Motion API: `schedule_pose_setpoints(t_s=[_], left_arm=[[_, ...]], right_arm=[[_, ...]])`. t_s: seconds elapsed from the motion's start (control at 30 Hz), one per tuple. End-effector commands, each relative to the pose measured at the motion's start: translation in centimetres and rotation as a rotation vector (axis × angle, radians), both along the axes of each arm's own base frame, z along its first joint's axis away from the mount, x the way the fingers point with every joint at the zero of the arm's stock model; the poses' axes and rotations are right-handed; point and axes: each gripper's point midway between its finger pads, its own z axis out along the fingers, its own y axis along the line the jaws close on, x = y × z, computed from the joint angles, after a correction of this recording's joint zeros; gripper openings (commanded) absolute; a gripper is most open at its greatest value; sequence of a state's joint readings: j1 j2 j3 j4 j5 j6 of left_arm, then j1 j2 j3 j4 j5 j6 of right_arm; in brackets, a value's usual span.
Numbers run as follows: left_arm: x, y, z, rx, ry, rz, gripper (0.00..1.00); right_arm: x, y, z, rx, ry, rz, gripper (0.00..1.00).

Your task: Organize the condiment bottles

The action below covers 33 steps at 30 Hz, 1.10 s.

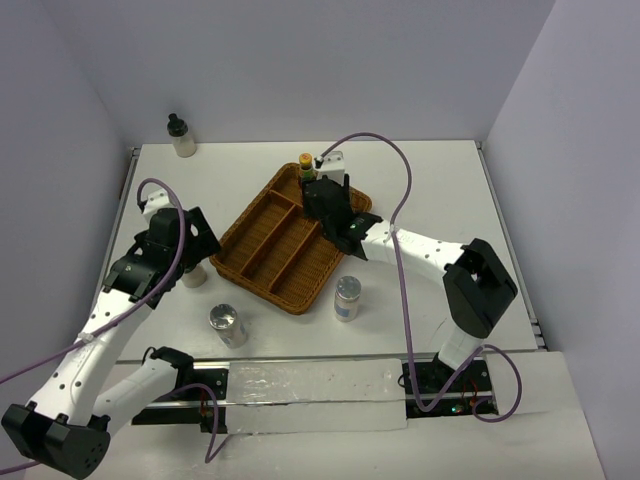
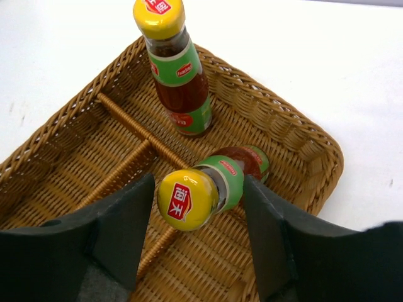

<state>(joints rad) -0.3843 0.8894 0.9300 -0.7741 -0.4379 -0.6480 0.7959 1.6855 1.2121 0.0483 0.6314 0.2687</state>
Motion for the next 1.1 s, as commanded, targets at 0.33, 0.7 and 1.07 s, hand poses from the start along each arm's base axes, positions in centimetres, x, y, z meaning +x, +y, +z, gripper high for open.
schedule_pose_setpoints(t_s=[0.33, 0.7, 1.07], left_arm=[[0.5, -0.3, -0.2, -0.020, -0.018, 0.004, 0.99], [0.3, 0.1, 0.1, -0.007, -0.029, 0.015, 1.00], [0.4, -0.2, 0.1, -0.011, -0.023, -0.001, 0.99]], right_arm=[[2.0, 0.3, 3.0, 0.054, -0.082, -0.062, 0.09], [5.4, 0.3, 3.2, 0.018, 0.004, -0.047, 0.09], [6.3, -2.3, 0.8, -0.003, 0.122, -0.019, 0.09]])
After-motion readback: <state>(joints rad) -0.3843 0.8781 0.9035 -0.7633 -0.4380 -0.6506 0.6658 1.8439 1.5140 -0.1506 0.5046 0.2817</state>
